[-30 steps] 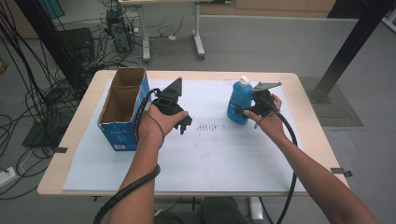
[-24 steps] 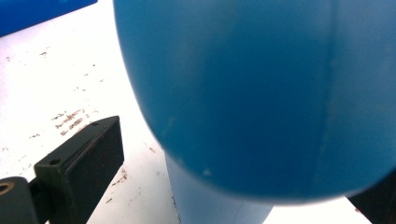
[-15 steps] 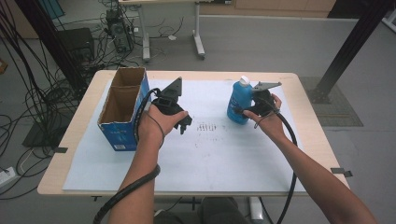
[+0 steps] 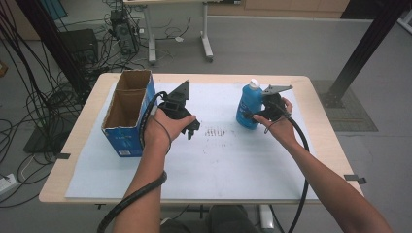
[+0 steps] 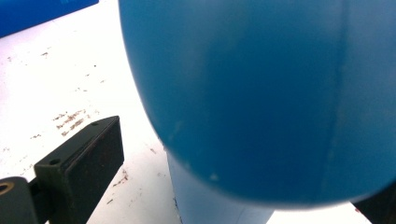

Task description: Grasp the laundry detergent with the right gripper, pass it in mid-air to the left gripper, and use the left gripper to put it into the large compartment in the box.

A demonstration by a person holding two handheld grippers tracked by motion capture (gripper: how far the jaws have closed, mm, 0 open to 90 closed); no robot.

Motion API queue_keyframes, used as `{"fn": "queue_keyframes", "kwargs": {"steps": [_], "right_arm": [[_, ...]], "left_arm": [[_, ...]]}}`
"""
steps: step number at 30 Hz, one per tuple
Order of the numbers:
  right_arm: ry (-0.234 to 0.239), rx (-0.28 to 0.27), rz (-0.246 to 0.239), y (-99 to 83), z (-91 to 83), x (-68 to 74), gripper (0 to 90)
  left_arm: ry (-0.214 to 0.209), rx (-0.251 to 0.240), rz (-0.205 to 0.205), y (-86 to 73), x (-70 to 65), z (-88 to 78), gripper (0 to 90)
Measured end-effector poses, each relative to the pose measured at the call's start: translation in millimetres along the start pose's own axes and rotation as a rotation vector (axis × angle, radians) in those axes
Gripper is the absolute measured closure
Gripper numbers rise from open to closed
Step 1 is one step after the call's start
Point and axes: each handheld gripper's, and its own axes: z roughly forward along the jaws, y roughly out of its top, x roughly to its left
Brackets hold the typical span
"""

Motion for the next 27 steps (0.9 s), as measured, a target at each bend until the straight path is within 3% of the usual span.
{"fn": "queue_keyframes", "kwargs": {"steps": [27], "right_arm": [[0.000, -0.003, 0.008, -0.4, -0.6, -0.6, 2.2]], "left_arm": [[0.001, 0.001, 0.001, 0.1, -0.9, -2.1, 5.8]]}}
